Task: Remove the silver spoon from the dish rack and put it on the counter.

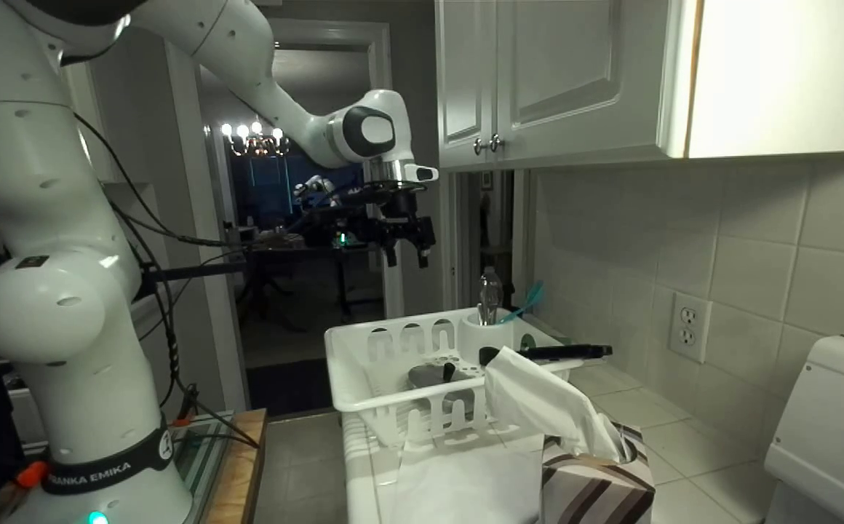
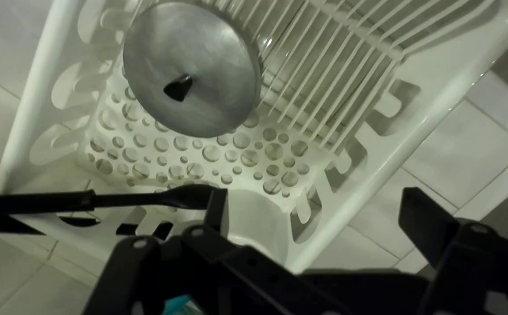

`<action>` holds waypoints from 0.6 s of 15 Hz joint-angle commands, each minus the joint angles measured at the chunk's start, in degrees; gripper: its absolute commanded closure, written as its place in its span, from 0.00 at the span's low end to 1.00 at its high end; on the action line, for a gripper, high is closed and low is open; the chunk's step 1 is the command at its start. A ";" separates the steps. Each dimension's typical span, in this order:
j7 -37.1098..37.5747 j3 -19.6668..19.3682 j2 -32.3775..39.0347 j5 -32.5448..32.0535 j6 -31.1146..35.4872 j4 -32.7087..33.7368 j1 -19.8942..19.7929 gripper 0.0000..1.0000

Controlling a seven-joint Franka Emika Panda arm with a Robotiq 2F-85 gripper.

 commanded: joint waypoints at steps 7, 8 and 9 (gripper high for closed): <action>2.04 -0.59 11.66 -15.81 18.36 2.89 1.43 0.00; 2.61 -0.82 12.53 -17.33 19.26 3.37 1.69 0.00; 3.22 -1.09 13.45 -18.90 19.92 4.20 1.94 0.00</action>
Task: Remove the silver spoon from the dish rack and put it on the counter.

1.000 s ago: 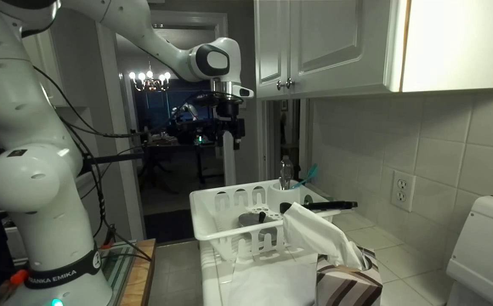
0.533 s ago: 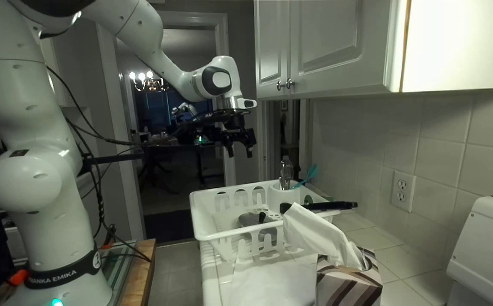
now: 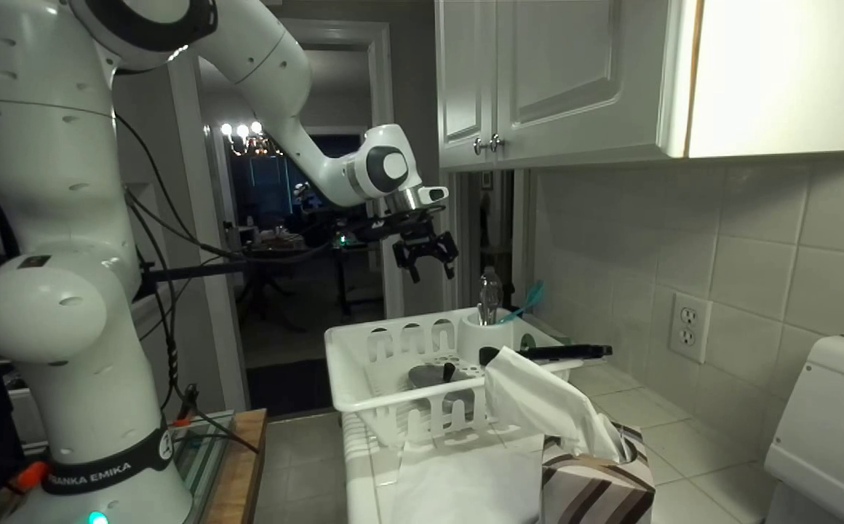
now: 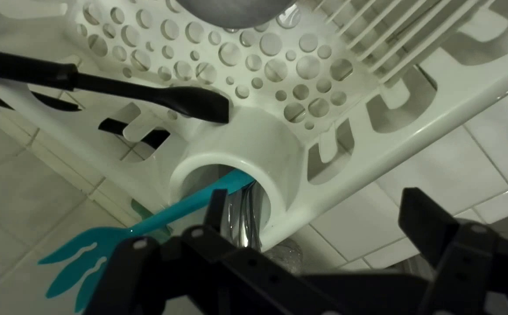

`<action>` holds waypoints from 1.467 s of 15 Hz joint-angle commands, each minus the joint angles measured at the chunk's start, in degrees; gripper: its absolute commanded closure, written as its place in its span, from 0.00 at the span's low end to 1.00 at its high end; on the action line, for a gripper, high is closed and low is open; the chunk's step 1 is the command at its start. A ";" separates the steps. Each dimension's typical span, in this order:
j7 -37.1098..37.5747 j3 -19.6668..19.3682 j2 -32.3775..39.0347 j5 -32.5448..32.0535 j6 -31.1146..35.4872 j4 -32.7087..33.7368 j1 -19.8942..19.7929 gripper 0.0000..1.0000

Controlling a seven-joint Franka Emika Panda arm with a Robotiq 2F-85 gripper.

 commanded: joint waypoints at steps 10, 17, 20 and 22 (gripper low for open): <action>4.26 -3.68 9.19 -8.82 2.68 8.82 4.48 0.00; 12.75 -6.84 13.34 -12.94 7.86 11.55 6.77 0.00; 16.60 -9.68 16.37 -16.35 12.17 13.08 8.98 0.00; 20.63 -11.22 17.99 -20.06 14.33 14.26 10.10 0.00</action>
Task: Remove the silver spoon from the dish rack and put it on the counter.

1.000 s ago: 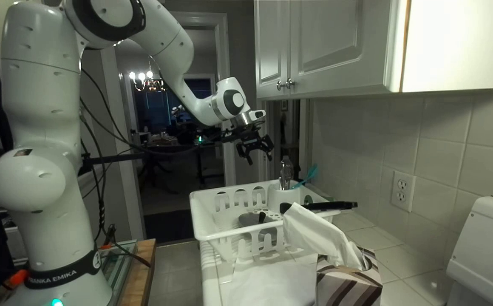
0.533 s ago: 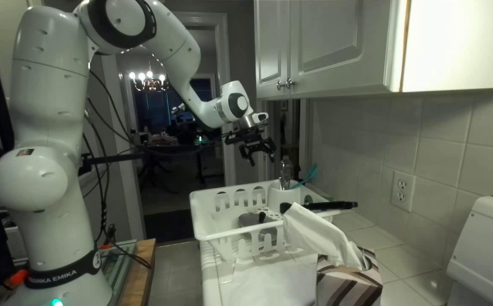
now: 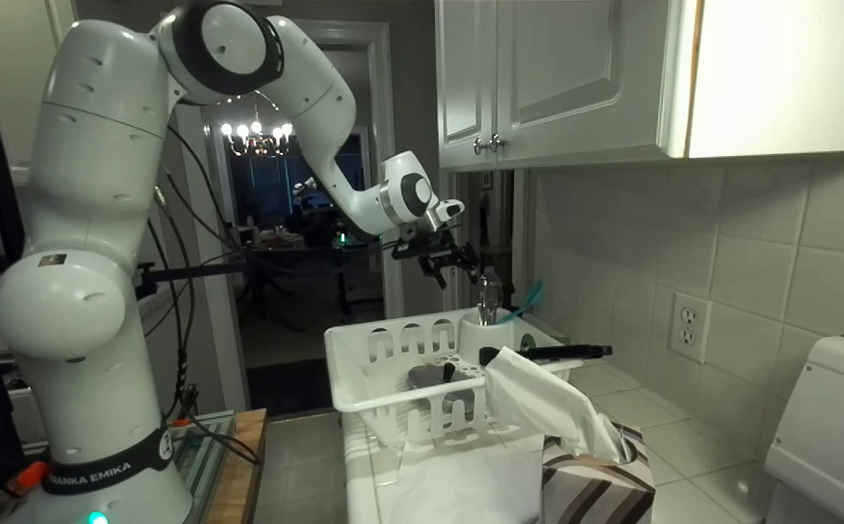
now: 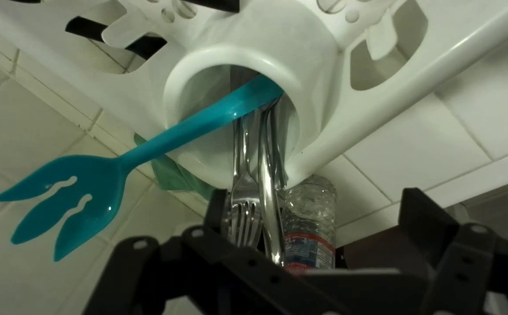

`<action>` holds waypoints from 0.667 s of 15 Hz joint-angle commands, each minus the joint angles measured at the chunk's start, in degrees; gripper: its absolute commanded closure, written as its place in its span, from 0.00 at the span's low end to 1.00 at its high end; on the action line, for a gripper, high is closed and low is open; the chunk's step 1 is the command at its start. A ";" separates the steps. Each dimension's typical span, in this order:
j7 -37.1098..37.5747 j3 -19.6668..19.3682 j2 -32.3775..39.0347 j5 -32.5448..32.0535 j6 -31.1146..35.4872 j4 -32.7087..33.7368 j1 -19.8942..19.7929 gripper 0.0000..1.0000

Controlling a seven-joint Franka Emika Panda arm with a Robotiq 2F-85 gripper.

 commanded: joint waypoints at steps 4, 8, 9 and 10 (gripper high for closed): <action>16.70 -7.94 6.22 -13.07 7.74 6.08 6.16 0.00; 24.54 -12.28 8.64 -17.97 9.14 8.48 9.48 0.00; 26.07 -13.15 9.06 -18.75 9.52 8.88 10.12 0.00; 27.37 -13.87 9.52 -19.28 9.75 9.19 10.71 0.00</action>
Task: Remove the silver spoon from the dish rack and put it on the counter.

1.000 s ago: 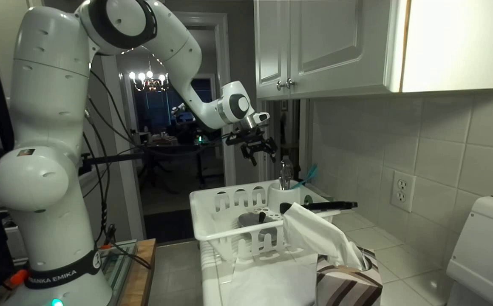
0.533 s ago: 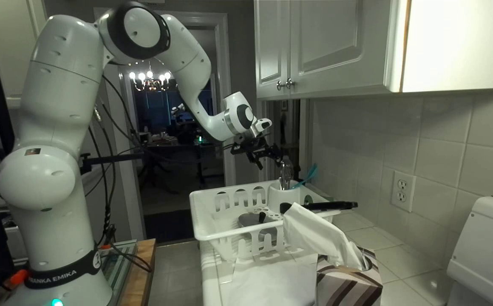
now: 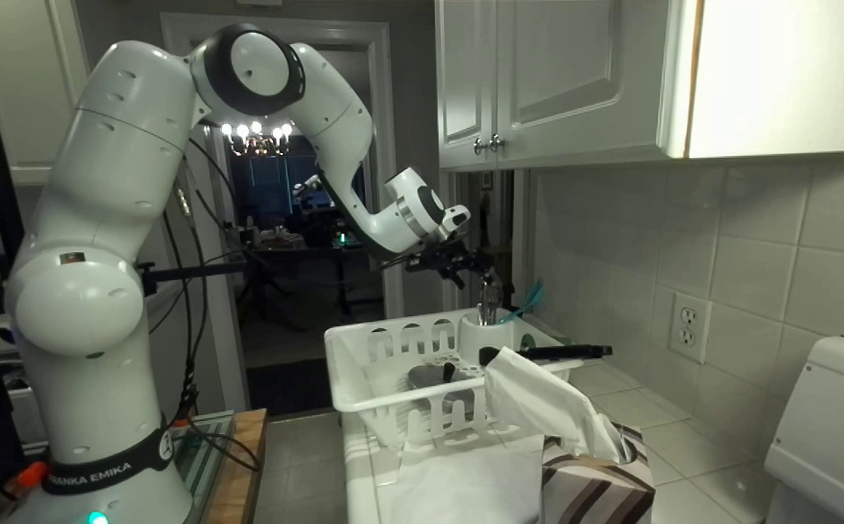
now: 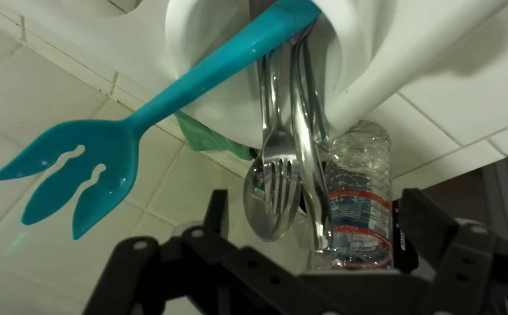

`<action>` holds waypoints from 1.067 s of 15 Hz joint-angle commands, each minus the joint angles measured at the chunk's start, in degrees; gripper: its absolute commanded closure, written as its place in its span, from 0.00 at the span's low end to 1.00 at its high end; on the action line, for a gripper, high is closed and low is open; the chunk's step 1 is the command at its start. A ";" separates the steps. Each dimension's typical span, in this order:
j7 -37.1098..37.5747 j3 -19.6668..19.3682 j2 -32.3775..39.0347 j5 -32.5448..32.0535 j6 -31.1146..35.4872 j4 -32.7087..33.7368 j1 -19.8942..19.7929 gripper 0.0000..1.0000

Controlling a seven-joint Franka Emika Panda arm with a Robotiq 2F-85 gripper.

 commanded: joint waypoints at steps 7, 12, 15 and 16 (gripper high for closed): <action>11.80 -6.94 3.87 -6.38 2.25 3.92 5.84 0.41; 13.66 -9.14 4.44 -6.97 1.98 4.11 7.58 0.76; 14.70 -10.53 4.50 -7.68 1.56 4.06 8.65 0.38; 15.01 -10.96 4.60 -7.78 1.60 4.09 8.87 0.31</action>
